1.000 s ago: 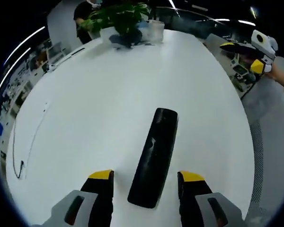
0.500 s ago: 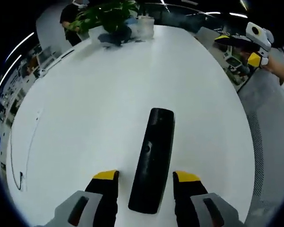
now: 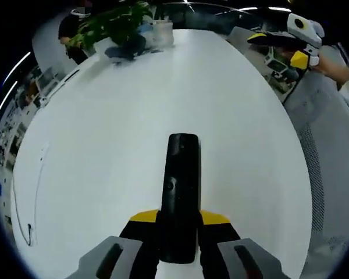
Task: Press the specified remote control buttons in sequence, fully releasing each button before pressing the next.
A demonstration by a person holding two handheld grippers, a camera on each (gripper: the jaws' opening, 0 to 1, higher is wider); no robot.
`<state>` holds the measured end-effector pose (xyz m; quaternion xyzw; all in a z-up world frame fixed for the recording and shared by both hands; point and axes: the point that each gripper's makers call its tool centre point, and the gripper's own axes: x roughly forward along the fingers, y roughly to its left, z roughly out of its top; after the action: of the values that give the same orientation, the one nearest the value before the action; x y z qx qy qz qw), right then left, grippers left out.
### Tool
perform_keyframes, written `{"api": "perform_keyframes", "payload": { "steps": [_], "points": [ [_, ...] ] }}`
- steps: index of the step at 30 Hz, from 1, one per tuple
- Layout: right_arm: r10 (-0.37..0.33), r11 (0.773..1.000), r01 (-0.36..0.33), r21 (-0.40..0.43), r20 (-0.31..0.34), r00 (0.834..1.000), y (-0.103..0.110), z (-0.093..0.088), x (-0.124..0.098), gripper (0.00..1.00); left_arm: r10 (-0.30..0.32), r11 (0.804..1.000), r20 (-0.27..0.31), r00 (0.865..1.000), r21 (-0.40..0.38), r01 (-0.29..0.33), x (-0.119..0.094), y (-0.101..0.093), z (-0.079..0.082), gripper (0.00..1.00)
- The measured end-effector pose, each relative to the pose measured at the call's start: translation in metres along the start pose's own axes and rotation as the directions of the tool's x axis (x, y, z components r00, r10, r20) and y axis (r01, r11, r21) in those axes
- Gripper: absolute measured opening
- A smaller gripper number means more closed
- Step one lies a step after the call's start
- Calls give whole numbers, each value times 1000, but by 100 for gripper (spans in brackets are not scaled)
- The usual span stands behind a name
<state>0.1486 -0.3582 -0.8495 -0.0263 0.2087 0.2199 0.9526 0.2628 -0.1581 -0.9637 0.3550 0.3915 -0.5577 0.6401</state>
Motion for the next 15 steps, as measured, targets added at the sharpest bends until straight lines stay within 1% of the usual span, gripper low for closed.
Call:
{"api": "perform_keyframes", "payload": {
  "steps": [15],
  "points": [
    [12, 1000, -12, -12, -5, 1000, 4, 0, 0, 58, 35, 996, 15, 999, -83, -34, -1, -12, -1, 23]
  ]
}}
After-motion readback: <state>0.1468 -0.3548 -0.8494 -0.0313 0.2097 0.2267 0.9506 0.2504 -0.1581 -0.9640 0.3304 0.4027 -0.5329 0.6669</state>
